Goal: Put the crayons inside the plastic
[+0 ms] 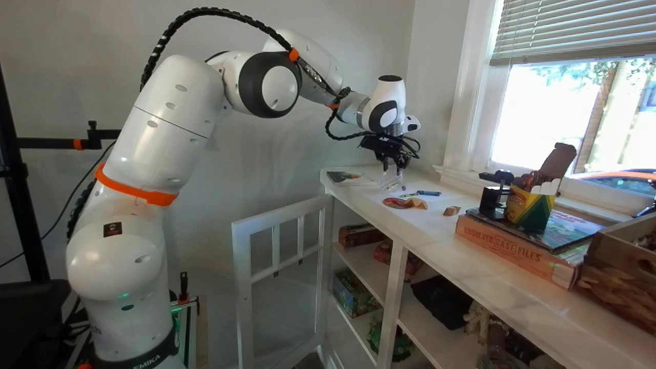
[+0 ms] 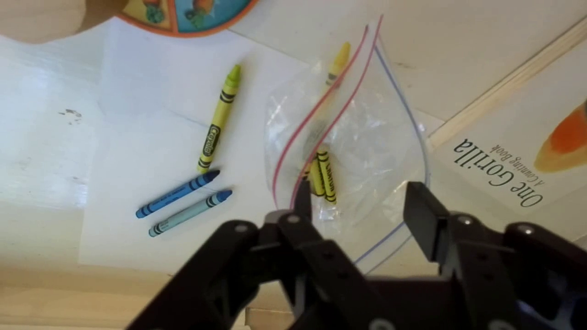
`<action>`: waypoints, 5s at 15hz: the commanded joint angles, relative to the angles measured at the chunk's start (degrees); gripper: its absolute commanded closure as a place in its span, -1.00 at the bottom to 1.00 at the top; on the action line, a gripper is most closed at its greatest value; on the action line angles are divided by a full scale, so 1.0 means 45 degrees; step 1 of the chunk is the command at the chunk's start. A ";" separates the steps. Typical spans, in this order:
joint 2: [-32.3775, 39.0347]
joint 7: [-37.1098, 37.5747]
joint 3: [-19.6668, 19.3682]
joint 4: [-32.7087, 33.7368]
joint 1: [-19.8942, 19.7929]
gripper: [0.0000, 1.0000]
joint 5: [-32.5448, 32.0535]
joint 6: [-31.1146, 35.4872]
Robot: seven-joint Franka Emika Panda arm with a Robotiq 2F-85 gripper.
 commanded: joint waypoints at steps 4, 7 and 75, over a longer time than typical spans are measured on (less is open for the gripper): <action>-0.0507 -0.0336 0.0345 -0.0030 -0.0226 -1.00 0.0558 -0.0397; -0.0929 -0.0824 0.0561 -0.0134 -0.0385 -1.00 0.0958 -0.0666; -0.0341 0.4177 -0.1704 -0.0997 0.0759 0.95 -0.2219 0.1020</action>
